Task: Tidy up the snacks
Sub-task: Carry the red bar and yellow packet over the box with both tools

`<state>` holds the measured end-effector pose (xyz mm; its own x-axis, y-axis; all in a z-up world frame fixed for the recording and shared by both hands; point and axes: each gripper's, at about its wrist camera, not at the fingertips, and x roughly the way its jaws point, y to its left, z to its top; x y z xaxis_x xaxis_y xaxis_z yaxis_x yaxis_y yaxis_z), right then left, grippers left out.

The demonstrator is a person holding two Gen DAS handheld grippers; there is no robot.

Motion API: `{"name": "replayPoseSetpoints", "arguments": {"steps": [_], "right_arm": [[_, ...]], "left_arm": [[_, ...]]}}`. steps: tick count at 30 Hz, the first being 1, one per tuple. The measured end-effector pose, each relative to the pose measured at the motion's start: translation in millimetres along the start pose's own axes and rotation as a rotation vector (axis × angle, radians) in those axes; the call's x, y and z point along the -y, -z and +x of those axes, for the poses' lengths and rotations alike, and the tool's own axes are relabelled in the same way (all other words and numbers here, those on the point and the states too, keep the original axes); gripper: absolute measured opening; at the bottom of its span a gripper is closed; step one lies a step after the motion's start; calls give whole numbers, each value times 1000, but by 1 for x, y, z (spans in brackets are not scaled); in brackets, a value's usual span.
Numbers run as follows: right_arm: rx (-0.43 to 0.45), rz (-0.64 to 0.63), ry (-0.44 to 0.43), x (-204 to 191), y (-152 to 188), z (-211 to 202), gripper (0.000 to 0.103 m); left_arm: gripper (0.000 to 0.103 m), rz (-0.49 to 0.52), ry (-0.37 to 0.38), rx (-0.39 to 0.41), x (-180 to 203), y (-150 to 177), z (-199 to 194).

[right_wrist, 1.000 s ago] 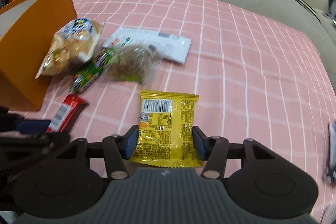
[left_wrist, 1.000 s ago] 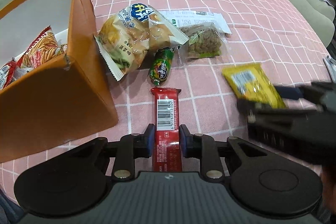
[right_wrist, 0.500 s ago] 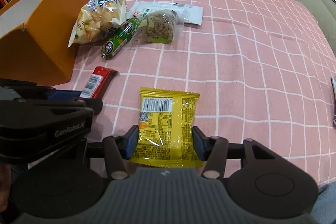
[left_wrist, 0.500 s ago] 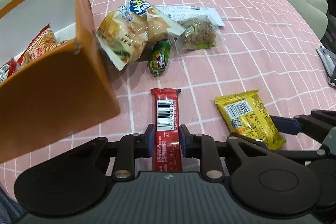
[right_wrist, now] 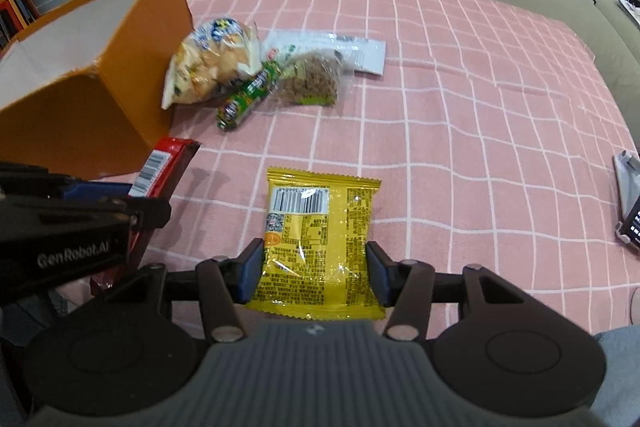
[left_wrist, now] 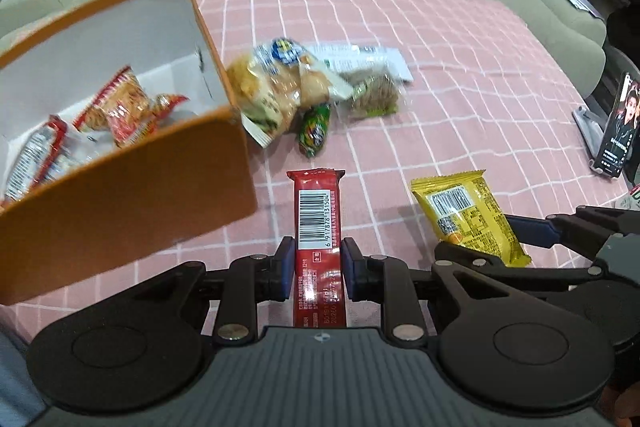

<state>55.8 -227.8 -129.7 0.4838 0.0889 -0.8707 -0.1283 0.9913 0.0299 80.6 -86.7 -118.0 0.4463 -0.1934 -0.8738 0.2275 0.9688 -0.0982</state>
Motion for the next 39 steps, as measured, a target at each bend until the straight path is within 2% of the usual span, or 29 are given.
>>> {"name": "replayPoseSetpoints", "arguments": {"steps": [6,11,19,29,34,39], "right_arm": [[51,-36,-6,-13,-6,-25,51],[109,-48,-19,-20,-16,-48,51],[198,-96,-71,-44,-41,-79,51],[267,-200,-131,-87,-80,-87,51],[288,-283,-169,-114,-95,-84,51],[266,-366,-224,-140,-111,-74,51]], "left_arm": [[27,-8,1,28,-6,-3,-25],[27,-18,6,85,-12,-6,-52],[27,-90,-6,181,-32,-20,-88],[27,-173,-41,248,-75,-36,-113],[27,-185,-69,246,-96,-44,-118],[27,-179,-82,225,-124,-56,-120]]}}
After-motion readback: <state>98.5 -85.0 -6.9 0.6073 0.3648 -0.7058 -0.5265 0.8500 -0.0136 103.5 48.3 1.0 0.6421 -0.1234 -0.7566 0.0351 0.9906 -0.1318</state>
